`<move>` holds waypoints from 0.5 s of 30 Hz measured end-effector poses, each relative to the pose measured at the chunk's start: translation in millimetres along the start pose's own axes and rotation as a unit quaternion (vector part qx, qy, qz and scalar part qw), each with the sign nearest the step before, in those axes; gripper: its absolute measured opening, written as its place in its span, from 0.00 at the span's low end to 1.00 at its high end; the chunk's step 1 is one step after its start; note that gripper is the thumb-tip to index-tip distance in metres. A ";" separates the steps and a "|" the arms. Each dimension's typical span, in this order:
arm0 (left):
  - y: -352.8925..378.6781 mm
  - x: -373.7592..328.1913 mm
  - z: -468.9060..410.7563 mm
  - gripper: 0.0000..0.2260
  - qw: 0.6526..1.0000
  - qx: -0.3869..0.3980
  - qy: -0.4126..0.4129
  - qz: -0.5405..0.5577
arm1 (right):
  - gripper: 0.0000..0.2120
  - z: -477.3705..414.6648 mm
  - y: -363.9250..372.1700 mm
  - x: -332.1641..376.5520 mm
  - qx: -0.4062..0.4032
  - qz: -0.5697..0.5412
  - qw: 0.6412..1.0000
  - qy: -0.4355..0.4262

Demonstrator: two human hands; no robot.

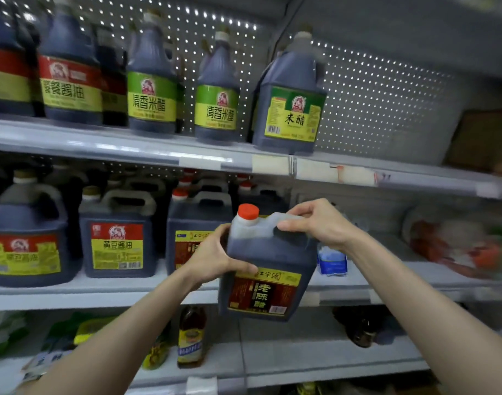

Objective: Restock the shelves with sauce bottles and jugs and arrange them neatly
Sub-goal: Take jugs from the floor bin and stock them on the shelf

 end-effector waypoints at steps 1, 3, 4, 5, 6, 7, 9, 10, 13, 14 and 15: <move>7.0 0.8 -7.2 0.38 1.000 -0.009 0.002 -0.004 | 0.09 -8.9 -5.0 -7.4 0.001 0.002 1.000 -0.009; 22.7 2.5 -22.2 0.39 0.999 -0.035 0.004 -0.005 | 0.10 -29.2 -16.0 -22.1 0.008 0.008 1.000 -0.023; 34.3 5.5 -30.5 0.39 0.999 -0.051 0.002 -0.002 | 0.10 -39.3 -22.5 -31.1 0.018 0.011 0.999 -0.030; 43.1 7.0 -35.8 0.39 0.998 -0.061 0.000 0.001 | 0.10 -47.3 -26.3 -38.5 0.025 0.010 0.999 -0.035; 50.4 7.5 -41.0 0.39 0.998 -0.070 0.000 0.002 | 0.10 -54.8 -29.5 -44.9 0.029 0.006 0.999 -0.040; 56.9 7.8 -45.6 0.38 0.997 -0.076 0.000 0.004 | 0.09 -61.8 -32.0 -50.9 0.031 0.000 0.998 -0.047; 68.3 9.1 -56.9 0.38 0.996 -0.086 -0.003 0.009 | 0.10 -74.3 -37.6 -61.1 0.038 -0.001 0.998 -0.058; 72.3 9.5 -61.9 0.39 0.996 -0.089 -0.008 0.008 | 0.10 -80.3 -39.5 -66.8 0.043 -0.002 0.997 -0.060; 73.9 14.1 -73.8 0.40 0.995 -0.096 -0.019 -0.001 | 0.10 -96.0 -37.7 -77.7 0.051 -0.013 0.997 -0.060; 73.6 16.4 -76.7 0.39 0.995 -0.103 -0.018 -0.006 | 0.11 -100.6 -36.0 -80.1 0.053 -0.013 0.997 -0.063; 73.0 18.6 -79.5 0.39 0.994 -0.109 -0.016 -0.013 | 0.13 -105.3 -33.6 -82.6 0.053 -0.013 0.996 -0.065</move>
Point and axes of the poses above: each hand's wrist, its own z-axis away from the middle knuckle, its own y-axis out of the palm, x = y × z, the point moved 3 cm from there along -z, towards the middle knuckle, and after that the axes turned 8 degrees about -x, right-handed, at the moved point
